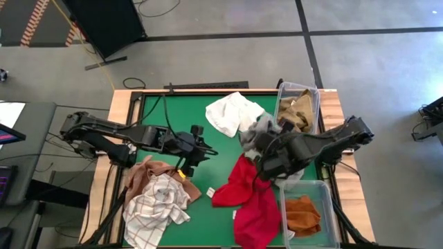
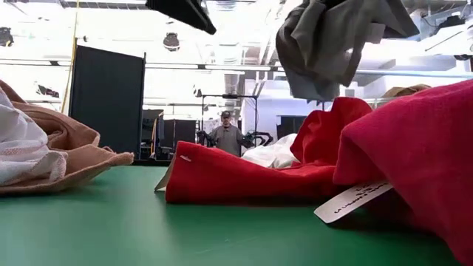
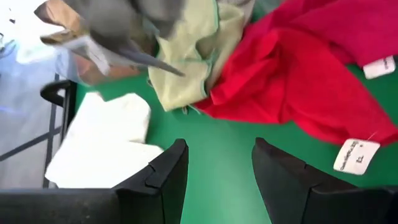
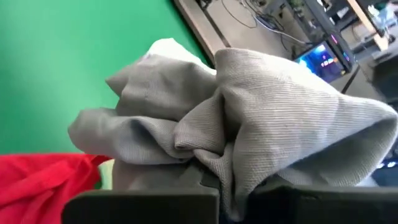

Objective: Sort towels by color in basket
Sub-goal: Put the left gray towel into the top transparent bin

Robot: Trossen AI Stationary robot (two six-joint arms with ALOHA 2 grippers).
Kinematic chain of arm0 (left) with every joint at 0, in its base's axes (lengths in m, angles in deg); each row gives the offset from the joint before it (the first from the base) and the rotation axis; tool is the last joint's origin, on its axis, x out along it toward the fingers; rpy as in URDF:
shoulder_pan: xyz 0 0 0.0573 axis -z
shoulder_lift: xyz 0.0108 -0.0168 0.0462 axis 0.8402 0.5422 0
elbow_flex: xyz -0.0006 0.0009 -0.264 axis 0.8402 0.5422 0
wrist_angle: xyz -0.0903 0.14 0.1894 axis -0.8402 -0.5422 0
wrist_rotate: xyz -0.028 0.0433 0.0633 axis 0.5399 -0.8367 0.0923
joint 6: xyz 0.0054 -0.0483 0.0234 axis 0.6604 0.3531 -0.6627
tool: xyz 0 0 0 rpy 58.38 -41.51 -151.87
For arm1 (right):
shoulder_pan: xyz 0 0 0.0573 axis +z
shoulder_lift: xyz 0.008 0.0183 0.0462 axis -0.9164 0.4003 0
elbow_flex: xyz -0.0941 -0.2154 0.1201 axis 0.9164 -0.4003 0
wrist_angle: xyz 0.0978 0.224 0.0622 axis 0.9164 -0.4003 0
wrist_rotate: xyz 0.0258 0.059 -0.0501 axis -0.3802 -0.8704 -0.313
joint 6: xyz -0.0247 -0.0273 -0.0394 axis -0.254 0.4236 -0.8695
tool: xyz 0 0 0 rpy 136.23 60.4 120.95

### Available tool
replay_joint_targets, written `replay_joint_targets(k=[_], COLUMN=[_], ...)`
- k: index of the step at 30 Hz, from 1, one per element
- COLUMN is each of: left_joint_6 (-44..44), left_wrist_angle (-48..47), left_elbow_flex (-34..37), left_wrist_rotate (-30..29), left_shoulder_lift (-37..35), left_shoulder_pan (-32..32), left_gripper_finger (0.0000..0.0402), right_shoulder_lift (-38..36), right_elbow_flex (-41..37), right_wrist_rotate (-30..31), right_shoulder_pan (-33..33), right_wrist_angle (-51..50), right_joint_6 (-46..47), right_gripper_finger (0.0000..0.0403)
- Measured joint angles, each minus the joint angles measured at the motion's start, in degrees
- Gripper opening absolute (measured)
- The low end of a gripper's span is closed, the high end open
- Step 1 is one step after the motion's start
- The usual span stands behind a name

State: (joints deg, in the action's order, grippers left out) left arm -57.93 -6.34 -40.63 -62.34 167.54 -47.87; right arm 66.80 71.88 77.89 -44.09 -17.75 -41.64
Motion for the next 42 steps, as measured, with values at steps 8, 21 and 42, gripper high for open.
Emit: replay_joint_targets(k=[8, 21, 42], left_joint_6=[1.66, 2.58, 3.49], left_wrist_angle=[2.45, 5.56, 8.36], left_elbow_flex=[5.76, 9.53, 9.53], left_wrist_rotate=[0.28, 3.63, 3.78], left_shoulder_lift=[0.04, 0.04, 0.07], left_shoulder_pan=[0.02, 0.04, 0.07], left_gripper_finger=[0.0170, 0.0170, 0.0170], right_shoulder_lift=[-6.84, -21.52, -32.74], right_elbow_flex=[0.00, -0.47, -34.17], right_wrist_rotate=[-0.04, -4.04, -26.12], right_shoulder_pan=[-7.35, -27.26, -61.85], right_wrist_angle=[0.03, -0.01, 25.21], right_joint_6=[-5.10, -18.25, -33.70], right_gripper_finger=[0.0025, 0.0025, 0.0026])
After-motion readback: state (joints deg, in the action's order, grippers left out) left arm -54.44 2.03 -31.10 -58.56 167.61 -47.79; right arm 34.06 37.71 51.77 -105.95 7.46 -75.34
